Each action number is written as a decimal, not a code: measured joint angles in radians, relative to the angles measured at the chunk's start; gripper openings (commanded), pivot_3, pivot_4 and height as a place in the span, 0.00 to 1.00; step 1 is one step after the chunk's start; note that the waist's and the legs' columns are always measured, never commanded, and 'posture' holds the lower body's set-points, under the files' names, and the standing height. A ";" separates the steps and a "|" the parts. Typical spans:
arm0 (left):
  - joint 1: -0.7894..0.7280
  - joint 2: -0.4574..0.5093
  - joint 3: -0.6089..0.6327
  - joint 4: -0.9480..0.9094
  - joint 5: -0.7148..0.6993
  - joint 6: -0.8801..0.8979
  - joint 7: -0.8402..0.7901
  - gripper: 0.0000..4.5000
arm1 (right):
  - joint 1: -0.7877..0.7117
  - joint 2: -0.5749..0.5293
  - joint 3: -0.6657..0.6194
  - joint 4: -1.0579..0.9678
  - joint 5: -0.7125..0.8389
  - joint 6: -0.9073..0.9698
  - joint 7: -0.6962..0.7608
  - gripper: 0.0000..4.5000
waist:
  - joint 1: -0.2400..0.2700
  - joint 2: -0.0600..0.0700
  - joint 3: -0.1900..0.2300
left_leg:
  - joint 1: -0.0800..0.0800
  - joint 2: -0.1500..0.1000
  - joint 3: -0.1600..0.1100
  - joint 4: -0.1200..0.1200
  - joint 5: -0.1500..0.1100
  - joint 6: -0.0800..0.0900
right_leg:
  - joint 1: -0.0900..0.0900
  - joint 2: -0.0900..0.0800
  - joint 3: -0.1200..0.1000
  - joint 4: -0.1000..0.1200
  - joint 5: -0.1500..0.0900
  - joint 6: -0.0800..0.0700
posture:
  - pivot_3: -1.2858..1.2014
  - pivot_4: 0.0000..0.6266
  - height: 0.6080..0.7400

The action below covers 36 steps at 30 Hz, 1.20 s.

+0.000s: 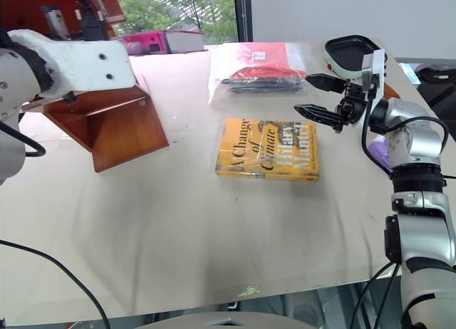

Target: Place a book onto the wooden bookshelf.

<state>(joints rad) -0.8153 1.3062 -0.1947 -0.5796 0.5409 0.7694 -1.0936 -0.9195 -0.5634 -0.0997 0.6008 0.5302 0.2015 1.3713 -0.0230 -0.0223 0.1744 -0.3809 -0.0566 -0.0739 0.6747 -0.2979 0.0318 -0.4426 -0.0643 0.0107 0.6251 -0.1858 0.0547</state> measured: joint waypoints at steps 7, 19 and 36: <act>0.093 0.105 0.077 -0.091 0.049 0.151 -0.080 0.14 | -0.119 0.033 -0.006 0.175 0.000 -0.003 0.124 1.00 | -0.011 0.000 0.000 | -0.002 0.000 -0.001 0.000 0.000 -0.001 | -0.001 0.000 -0.001 -0.001 0.000 0.000 | 0.52 0.24 1.00; 0.249 0.288 0.187 -0.199 0.049 0.329 -0.164 0.14 | -0.235 0.085 -0.046 0.317 0.078 0.105 0.172 1.00 | -0.042 0.000 0.000 | -0.001 0.000 0.002 -0.002 0.000 -0.001 | -0.003 0.001 0.003 0.001 0.000 0.000 | 0.52 0.24 1.00; 0.240 0.197 0.051 -0.177 0.010 0.459 0.022 0.14 | -0.221 0.099 -0.067 0.319 0.069 0.072 0.173 1.00 | -0.055 0.001 0.000 | -0.001 0.000 0.000 -0.003 0.000 -0.001 | -0.005 0.002 0.005 0.003 0.000 0.000 | 0.52 0.24 1.00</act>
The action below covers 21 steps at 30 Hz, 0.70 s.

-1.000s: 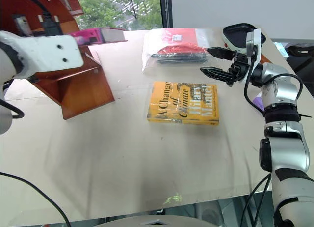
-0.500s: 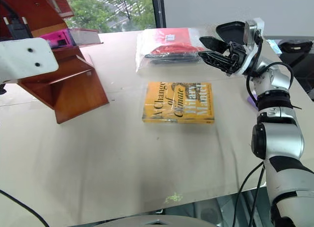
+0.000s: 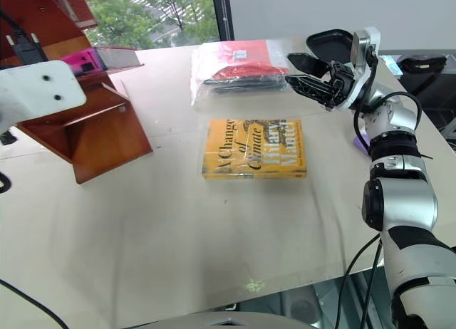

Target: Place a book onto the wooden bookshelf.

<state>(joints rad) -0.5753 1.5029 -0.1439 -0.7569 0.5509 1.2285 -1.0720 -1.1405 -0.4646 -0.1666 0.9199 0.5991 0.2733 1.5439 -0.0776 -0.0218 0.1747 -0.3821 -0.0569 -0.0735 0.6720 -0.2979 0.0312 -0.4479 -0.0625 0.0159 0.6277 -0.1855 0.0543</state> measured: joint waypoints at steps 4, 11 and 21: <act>-0.041 -0.011 -0.061 0.003 0.019 0.020 0.036 0.14 | 0.010 -0.003 -0.006 -0.009 -0.007 -0.004 0.000 1.00 | 0.008 0.000 0.000 | 0.000 0.000 0.000 0.000 0.000 0.000 | 0.000 0.000 0.000 0.000 0.000 0.000 | 0.52 0.24 1.00; -0.099 -0.006 -0.145 0.029 0.027 0.045 0.039 0.14 | 0.036 -0.008 -0.008 -0.044 -0.008 -0.008 0.000 1.00 | 0.005 0.000 0.000 | 0.003 0.000 0.001 0.000 0.000 0.000 | 0.000 0.000 0.002 0.000 0.000 0.000 | 0.52 0.24 1.00; -0.109 0.063 -0.182 0.091 0.060 0.040 0.000 0.98 | 0.074 -0.018 -0.030 -0.088 -0.008 -0.010 -0.002 1.00 | 0.006 0.000 0.000 | 0.002 0.000 0.003 0.002 0.000 0.000 | 0.000 0.001 0.002 0.003 0.001 -0.001 | 0.52 0.24 1.00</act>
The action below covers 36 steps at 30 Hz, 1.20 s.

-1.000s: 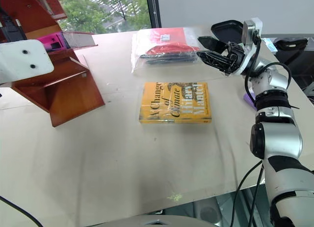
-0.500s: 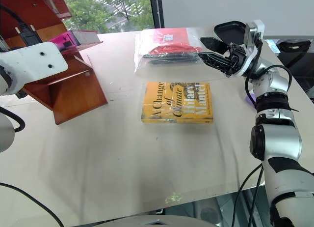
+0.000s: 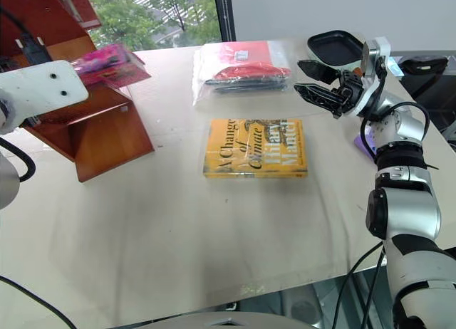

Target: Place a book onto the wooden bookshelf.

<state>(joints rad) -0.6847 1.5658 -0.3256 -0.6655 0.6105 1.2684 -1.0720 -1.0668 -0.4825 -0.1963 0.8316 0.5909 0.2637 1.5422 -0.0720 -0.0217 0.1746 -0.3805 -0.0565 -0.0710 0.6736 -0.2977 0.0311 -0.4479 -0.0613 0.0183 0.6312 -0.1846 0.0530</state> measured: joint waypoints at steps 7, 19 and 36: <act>-0.013 0.001 0.002 0.020 0.017 0.015 -0.009 0.98 | 0.023 -0.004 -0.008 -0.029 0.000 0.001 -0.001 1.00 | 0.016 0.000 0.000 | -0.001 -0.001 -0.001 0.000 0.000 0.000 | 0.000 -0.001 -0.002 -0.002 0.000 0.000 | 0.52 0.24 1.00; 0.244 0.189 0.237 -0.103 -0.158 0.250 -0.051 0.98 | 0.034 -0.023 -0.017 -0.031 -0.002 0.000 -0.002 1.00 | 0.009 0.000 0.000 | 0.000 0.000 -0.001 0.000 0.000 0.000 | 0.000 -0.001 -0.002 -0.004 0.000 0.000 | 0.52 0.24 1.00; 0.212 -0.697 0.743 -0.351 -0.336 0.344 -0.059 0.98 | 0.264 -0.092 -0.051 -0.249 0.024 0.073 -0.036 1.00 | 0.042 -0.003 -0.004 | -0.006 -0.002 -0.005 0.012 0.000 0.000 | 0.002 -0.006 -0.006 -0.005 0.002 0.002 | 0.52 0.24 1.00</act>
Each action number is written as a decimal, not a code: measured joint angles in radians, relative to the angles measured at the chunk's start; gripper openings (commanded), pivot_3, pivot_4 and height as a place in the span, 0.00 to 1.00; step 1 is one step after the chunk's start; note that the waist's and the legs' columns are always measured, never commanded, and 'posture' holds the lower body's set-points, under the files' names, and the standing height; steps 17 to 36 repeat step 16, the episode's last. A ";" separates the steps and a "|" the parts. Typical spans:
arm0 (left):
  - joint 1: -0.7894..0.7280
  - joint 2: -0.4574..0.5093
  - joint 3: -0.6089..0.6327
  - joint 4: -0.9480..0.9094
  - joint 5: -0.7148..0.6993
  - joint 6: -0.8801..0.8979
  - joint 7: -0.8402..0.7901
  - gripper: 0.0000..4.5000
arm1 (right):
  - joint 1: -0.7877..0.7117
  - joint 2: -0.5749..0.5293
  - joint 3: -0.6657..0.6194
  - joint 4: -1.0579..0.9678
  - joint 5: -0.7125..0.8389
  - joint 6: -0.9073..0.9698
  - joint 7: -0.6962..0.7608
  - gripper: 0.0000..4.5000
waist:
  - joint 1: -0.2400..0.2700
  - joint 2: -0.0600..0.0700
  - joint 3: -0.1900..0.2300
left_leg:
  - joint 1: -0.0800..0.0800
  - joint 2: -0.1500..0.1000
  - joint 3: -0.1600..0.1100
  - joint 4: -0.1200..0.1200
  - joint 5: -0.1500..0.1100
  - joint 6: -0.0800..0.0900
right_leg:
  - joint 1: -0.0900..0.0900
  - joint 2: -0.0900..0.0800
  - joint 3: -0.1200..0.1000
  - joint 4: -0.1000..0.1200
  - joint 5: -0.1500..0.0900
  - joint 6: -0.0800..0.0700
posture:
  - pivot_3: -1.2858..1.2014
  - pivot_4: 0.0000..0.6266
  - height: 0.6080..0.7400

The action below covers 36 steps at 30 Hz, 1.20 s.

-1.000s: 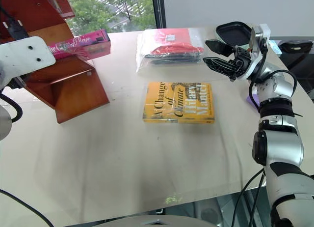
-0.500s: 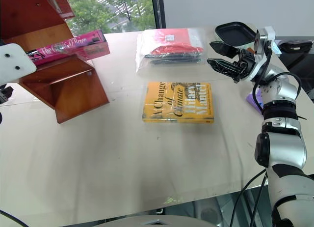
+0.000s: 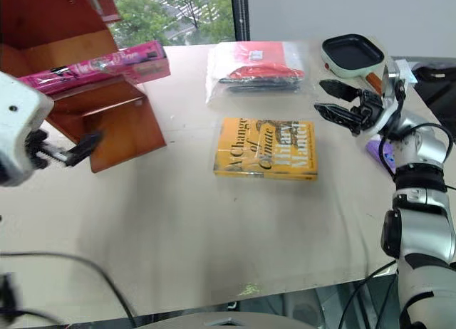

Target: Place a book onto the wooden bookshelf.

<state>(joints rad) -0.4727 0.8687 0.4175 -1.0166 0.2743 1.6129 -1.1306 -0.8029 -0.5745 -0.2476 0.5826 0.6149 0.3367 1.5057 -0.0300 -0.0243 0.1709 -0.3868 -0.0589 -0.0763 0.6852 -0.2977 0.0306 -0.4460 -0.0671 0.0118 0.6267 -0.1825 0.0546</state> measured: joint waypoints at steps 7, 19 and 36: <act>0.577 -0.692 -0.123 0.026 0.076 -0.432 0.206 0.98 | 0.451 0.011 0.001 -0.339 -0.063 -0.024 -0.187 1.00 | 0.015 0.004 -0.013 | 0.004 -0.001 0.003 0.001 -0.003 0.005 | 0.003 -0.004 0.009 -0.002 0.001 0.003 | 0.52 0.24 1.00; 0.829 -0.884 -0.056 0.274 -0.223 -1.021 0.405 0.98 | 0.798 -0.012 -0.001 -0.490 -0.261 -0.223 -0.422 1.00 | 0.042 0.008 -0.015 | 0.036 0.003 0.003 0.000 -0.006 0.010 | 0.037 -0.002 0.001 -0.006 -0.005 0.003 | 0.52 0.24 1.00; 0.829 -0.884 -0.056 0.274 -0.223 -1.021 0.405 0.98 | 0.798 -0.012 -0.001 -0.490 -0.261 -0.223 -0.422 1.00 | 0.042 0.008 -0.015 | 0.036 0.003 0.003 0.000 -0.006 0.010 | 0.037 -0.002 0.001 -0.006 -0.005 0.003 | 0.52 0.24 1.00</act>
